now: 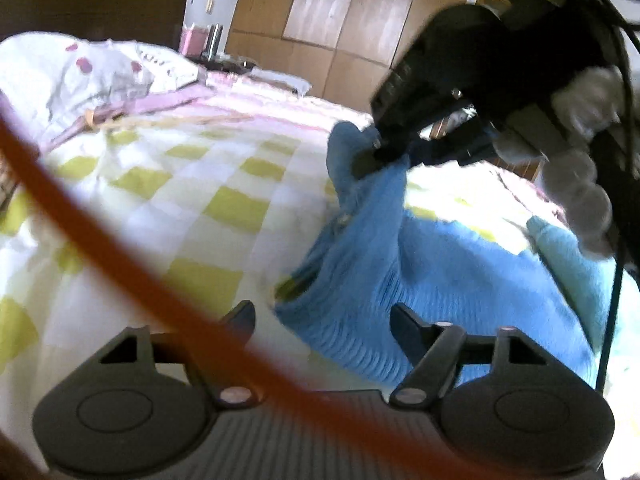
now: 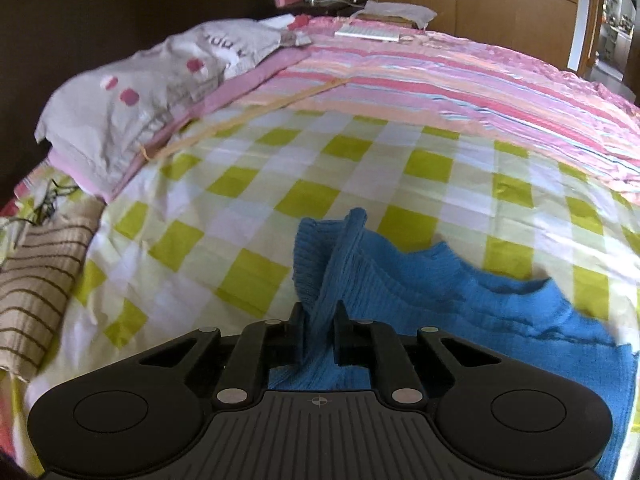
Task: Fold small clothes
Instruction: 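Hold the lifted sweater side with the right tool while the left tool grasps it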
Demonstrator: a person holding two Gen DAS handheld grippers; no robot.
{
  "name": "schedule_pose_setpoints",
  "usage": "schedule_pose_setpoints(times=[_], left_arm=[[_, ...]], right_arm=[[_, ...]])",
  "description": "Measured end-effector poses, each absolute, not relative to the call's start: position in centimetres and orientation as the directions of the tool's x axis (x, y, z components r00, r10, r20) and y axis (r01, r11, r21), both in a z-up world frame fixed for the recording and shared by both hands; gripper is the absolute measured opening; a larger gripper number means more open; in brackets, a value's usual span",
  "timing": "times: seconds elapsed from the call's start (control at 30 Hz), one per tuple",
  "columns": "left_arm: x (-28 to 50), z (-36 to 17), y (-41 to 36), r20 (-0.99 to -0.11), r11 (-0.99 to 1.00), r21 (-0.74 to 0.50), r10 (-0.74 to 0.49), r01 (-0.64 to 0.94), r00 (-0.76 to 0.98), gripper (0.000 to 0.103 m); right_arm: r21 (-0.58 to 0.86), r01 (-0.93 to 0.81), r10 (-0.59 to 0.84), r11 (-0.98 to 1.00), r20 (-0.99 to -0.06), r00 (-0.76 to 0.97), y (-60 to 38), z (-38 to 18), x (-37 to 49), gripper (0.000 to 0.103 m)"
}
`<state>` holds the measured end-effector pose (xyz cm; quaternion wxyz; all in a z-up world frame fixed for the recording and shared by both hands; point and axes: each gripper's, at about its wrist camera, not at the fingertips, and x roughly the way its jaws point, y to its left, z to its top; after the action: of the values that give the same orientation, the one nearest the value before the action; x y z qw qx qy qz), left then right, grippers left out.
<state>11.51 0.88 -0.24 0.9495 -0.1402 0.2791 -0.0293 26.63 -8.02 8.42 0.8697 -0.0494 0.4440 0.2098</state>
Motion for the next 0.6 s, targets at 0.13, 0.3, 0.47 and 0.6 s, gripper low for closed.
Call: schedule_pose_setpoints(times=[0.13,0.3,0.47,0.6], left_arm=[[12.1,1.6,-0.4,-0.508,0.962,-0.271,-0.155,0.013,0.847,0.024],[11.7,4.0,-3.0,-0.469,0.959,-0.258,-0.229,0.116,0.853,0.019],[12.3,6.0,-7.9,-0.441,0.940,-0.240,-0.327,0.241,0.836,0.019],[13.1,6.7,-12.0,-0.436,0.917,-0.234,-0.395,0.323,0.809,0.019]], right_arm=[[0.146,-0.392,0.349,0.909,-0.779,0.521,-10.7,9.4,26.5,0.012],[0.196,-0.361,0.377,0.912,-0.749,0.545,-14.8,10.6,26.5,0.011],[0.234,-0.316,0.383,0.919,-0.716,0.584,-19.8,11.6,26.2,0.011],[0.257,-0.262,0.367,0.930,-0.692,0.622,-24.5,12.1,26.1,0.011]])
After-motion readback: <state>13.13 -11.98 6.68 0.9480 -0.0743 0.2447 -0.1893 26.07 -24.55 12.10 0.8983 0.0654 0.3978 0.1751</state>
